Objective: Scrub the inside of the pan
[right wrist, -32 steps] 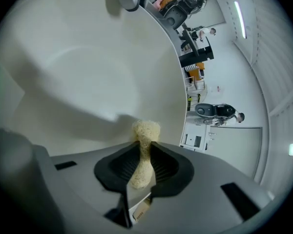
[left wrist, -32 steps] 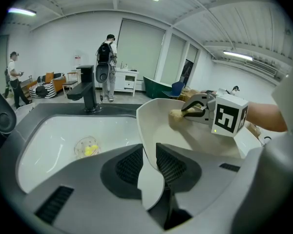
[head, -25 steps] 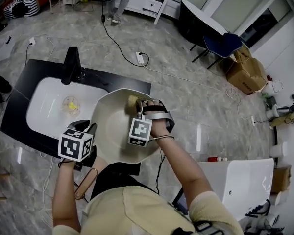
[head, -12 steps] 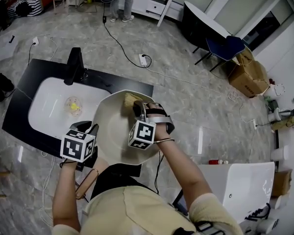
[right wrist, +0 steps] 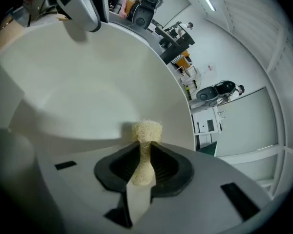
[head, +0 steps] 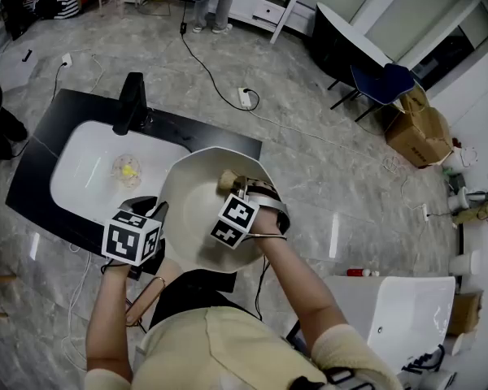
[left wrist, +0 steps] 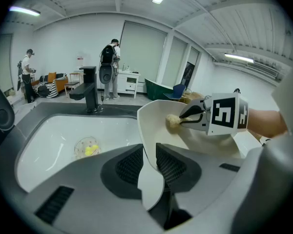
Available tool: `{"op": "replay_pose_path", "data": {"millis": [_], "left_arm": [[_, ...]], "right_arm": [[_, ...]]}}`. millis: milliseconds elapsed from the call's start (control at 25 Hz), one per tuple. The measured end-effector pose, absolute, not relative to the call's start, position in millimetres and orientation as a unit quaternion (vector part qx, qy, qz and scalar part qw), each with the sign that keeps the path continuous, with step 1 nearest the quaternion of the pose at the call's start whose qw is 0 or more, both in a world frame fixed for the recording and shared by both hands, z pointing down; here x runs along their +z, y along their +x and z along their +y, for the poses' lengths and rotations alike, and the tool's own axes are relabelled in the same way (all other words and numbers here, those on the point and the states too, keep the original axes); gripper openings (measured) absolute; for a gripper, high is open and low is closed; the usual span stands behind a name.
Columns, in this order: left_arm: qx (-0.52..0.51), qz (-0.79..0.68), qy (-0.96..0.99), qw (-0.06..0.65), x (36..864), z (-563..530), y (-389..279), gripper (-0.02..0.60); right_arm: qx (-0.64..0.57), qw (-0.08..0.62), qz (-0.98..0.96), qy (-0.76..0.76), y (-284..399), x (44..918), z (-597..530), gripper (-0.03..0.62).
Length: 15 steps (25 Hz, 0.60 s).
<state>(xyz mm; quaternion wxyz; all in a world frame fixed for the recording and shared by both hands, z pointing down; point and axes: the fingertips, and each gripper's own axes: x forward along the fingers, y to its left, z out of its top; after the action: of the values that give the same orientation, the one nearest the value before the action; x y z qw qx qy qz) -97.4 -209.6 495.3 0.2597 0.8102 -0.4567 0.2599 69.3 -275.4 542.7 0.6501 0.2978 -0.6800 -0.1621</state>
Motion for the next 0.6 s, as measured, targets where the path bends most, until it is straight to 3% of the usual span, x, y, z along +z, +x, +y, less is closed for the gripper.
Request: {"op": "replay_pose_path", "data": {"millis": [600], "left_arm": [[0.255,-0.457,0.813,0.257,495.1,-209.8,-98.3,0.089]], "right_arm": [[-0.191,0.617,-0.729,0.227,9.4,561.5,-265.1,0.077]]}}
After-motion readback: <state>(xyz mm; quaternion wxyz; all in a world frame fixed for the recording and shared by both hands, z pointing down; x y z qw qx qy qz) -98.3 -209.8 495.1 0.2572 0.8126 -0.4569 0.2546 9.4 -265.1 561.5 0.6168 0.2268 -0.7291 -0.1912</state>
